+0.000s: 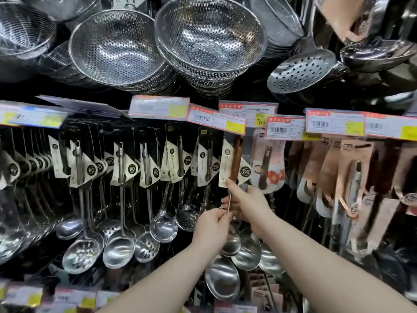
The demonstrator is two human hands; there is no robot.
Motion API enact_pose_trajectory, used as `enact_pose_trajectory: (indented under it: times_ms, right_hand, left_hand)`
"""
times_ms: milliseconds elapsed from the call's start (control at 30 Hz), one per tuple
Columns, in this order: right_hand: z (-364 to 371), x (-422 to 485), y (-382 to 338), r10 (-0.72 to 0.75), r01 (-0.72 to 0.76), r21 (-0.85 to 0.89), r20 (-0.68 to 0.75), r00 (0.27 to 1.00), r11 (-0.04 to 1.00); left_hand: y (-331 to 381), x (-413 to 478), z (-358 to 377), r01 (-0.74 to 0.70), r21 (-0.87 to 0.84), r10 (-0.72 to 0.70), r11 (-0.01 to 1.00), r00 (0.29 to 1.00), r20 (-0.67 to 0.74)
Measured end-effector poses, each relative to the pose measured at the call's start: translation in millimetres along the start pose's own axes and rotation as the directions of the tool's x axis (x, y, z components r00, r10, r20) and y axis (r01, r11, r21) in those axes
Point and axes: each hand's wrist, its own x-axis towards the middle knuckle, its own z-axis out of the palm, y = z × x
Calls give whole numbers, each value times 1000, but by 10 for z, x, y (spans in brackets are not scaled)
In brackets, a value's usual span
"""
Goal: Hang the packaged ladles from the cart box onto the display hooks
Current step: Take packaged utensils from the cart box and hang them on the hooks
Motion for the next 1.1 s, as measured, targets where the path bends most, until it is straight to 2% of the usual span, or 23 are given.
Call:
enact_pose_trajectory:
  times_ms: [200, 300, 533, 667, 767, 900, 1000, 1100]
  right_hand:
    - [-64, 351, 151, -41, 38, -59, -54, 998, 998]
    - [-68, 560, 190, -30, 24, -64, -93, 995, 998]
    - [-31, 796, 281, -19, 1, -122, -139, 990, 993]
    - [-32, 758, 293, 44, -76, -215, -151, 988, 974]
    - [-38, 620, 338, 9, -59, -354, -141, 990, 933]
    - [-104, 255, 363, -116, 28, -692, -82, 990, 721]
    - [-245, -107, 371, -175, 107, -861, 21, 984, 498]
    - [-446, -485, 383, -149, 144, -966, 114, 982, 213]
  left_hand:
    - [-148, 298, 149, 37, 85, -35, 996, 999, -26]
    - [-142, 445, 205, 87, 39, -86, 995, 995, -43]
    - [-224, 486, 118, 26, 249, -12, 968, 998, -59]
    - [-266, 319, -122, 0, 363, 28, 932, 997, -70]
    - [-312, 154, -328, -31, 508, 57, 861, 998, -35]
    - [-375, -114, -499, -92, 691, 86, 717, 995, 43]
    - [-403, -312, -465, -138, 794, 107, 592, 990, 93]
    - [-431, -526, -307, -203, 816, 128, 541, 979, 159]
